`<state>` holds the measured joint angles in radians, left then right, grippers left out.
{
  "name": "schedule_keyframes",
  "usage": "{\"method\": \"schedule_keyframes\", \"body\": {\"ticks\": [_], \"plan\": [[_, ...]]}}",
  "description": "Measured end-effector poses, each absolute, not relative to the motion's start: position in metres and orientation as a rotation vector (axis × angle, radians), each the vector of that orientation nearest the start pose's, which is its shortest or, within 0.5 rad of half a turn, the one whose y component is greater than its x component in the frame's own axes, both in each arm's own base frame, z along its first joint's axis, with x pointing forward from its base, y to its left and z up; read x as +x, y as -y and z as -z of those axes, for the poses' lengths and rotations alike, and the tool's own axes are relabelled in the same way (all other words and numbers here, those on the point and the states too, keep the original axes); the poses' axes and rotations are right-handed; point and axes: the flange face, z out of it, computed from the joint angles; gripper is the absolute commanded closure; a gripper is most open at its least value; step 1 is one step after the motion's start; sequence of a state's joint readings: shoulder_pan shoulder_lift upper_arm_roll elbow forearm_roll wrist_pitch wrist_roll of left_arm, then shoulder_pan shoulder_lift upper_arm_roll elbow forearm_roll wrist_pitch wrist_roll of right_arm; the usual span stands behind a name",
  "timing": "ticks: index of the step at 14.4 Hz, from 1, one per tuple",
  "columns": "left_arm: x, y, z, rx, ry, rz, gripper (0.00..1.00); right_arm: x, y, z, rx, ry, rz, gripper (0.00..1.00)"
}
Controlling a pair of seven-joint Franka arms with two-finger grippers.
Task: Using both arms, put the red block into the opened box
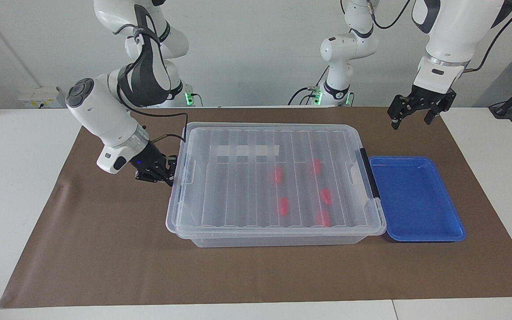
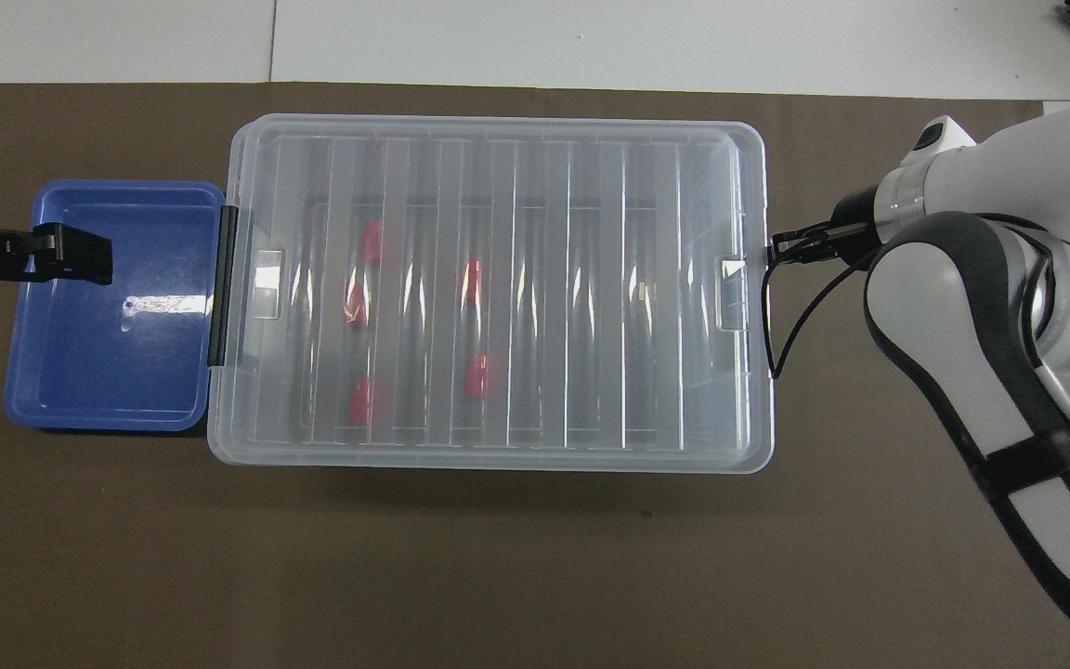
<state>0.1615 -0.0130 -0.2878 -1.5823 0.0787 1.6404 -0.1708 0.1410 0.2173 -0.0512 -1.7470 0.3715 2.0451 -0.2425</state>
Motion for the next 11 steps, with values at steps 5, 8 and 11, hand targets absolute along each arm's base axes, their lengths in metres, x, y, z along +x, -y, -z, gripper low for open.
{"method": "schedule_keyframes", "body": {"ticks": [5,8,11], "plan": [[0.555,0.054,-0.633,-3.068,0.086,0.128,0.0,0.628,-0.075,-0.456,-2.851,0.279,0.148,1.0],[0.555,0.053,-0.634,-3.068,0.089,0.129,0.0,0.63,-0.059,-0.464,-2.994,0.318,0.154,0.68],[0.555,0.052,-0.634,-3.068,0.091,0.13,0.0,0.623,-0.043,-0.488,-3.074,0.297,0.123,0.0]]}}
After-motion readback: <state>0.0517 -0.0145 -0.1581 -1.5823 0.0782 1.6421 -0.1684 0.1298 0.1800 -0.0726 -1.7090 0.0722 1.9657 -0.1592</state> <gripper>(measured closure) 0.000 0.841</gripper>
